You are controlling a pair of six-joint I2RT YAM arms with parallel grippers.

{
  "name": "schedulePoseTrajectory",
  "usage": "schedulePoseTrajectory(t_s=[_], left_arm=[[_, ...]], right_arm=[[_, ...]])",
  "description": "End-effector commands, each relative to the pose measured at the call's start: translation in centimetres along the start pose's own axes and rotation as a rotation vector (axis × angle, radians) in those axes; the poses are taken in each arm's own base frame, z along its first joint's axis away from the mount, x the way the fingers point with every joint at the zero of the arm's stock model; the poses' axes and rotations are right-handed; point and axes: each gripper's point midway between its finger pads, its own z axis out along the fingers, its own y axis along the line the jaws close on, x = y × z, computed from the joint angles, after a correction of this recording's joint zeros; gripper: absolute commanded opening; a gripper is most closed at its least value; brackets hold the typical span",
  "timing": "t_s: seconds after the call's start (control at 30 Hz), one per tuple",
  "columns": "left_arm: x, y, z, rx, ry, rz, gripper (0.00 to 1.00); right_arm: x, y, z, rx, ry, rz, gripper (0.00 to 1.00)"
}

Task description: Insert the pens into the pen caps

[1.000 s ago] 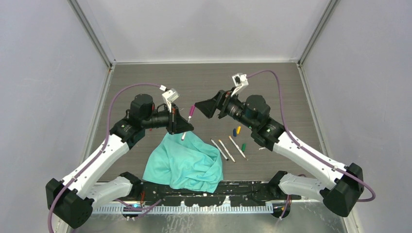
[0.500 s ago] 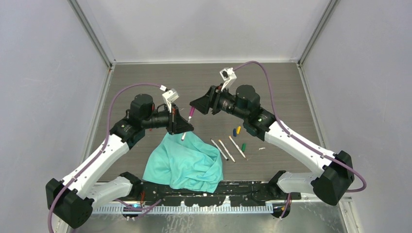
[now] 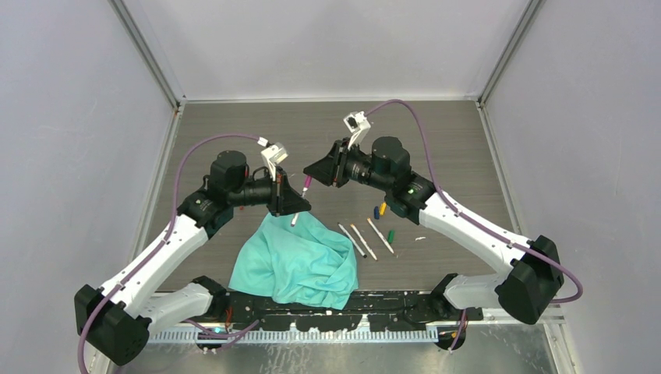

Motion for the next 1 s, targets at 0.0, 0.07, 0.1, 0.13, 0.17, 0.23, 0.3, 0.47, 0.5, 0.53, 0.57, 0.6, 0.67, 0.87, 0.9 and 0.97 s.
schedulePoseTrajectory(t_s=[0.0, 0.07, 0.1, 0.13, 0.17, 0.23, 0.3, 0.47, 0.5, 0.53, 0.57, 0.6, 0.67, 0.87, 0.9, 0.97], left_arm=[[-2.3, -1.3, -0.3, 0.039, -0.055, 0.076, 0.00], [-2.3, -1.3, -0.3, 0.041, -0.056, 0.076, 0.00], [-2.4, -1.3, -0.4, 0.040, -0.059, 0.078, 0.00], [-2.4, -1.4, -0.4, 0.040, -0.062, 0.079, 0.00], [-2.4, -1.4, -0.5, 0.040, -0.063, 0.080, 0.00], [-2.5, -1.6, -0.6, 0.044, -0.070, 0.081, 0.00], [-2.8, -1.7, -0.7, 0.042, -0.084, 0.086, 0.00], [-3.1, -1.6, -1.1, 0.018, -0.109, 0.108, 0.00], [-3.2, -1.6, -1.2, 0.012, -0.110, 0.113, 0.00], [-3.2, -1.5, -1.2, 0.006, -0.112, 0.115, 0.00], [-3.2, -1.5, -1.3, 0.002, -0.115, 0.119, 0.00], [-3.3, -1.5, -1.3, -0.002, -0.117, 0.120, 0.00], [-3.4, -1.5, -1.4, -0.008, -0.125, 0.124, 0.00], [-3.6, -1.6, -1.7, -0.014, -0.142, 0.136, 0.00], [-3.6, -1.6, -1.7, -0.014, -0.143, 0.136, 0.00], [-3.7, -1.6, -1.8, -0.017, -0.146, 0.136, 0.00]], right_arm=[[-2.3, 2.8, 0.0, -0.095, -0.049, -0.050, 0.26], [-1.9, 2.9, -0.1, -0.113, -0.035, -0.056, 0.20], [-1.6, 3.0, -0.1, -0.125, -0.024, -0.062, 0.15], [-1.2, 3.2, -0.1, -0.138, -0.010, -0.069, 0.11], [-0.9, 3.2, -0.2, -0.149, 0.003, -0.074, 0.06], [-0.2, 3.2, -0.3, -0.162, 0.028, -0.076, 0.01], [0.7, 3.2, -0.4, -0.177, 0.065, -0.073, 0.01], [3.1, 3.5, -0.7, -0.227, 0.169, -0.025, 0.01], [3.5, 3.5, -0.7, -0.237, 0.187, -0.010, 0.01], [4.0, 3.5, -0.8, -0.243, 0.204, 0.005, 0.01], [4.4, 3.5, -0.8, -0.251, 0.221, 0.020, 0.01], [4.9, 3.5, -0.8, -0.259, 0.237, 0.036, 0.01], [5.6, 3.7, -0.9, -0.288, 0.258, 0.071, 0.01], [8.7, 3.4, -1.9, -0.313, 0.342, 0.141, 0.00], [9.0, 3.5, -2.1, -0.314, 0.351, 0.147, 0.01], [9.8, 3.6, -2.4, -0.319, 0.370, 0.163, 0.01]])
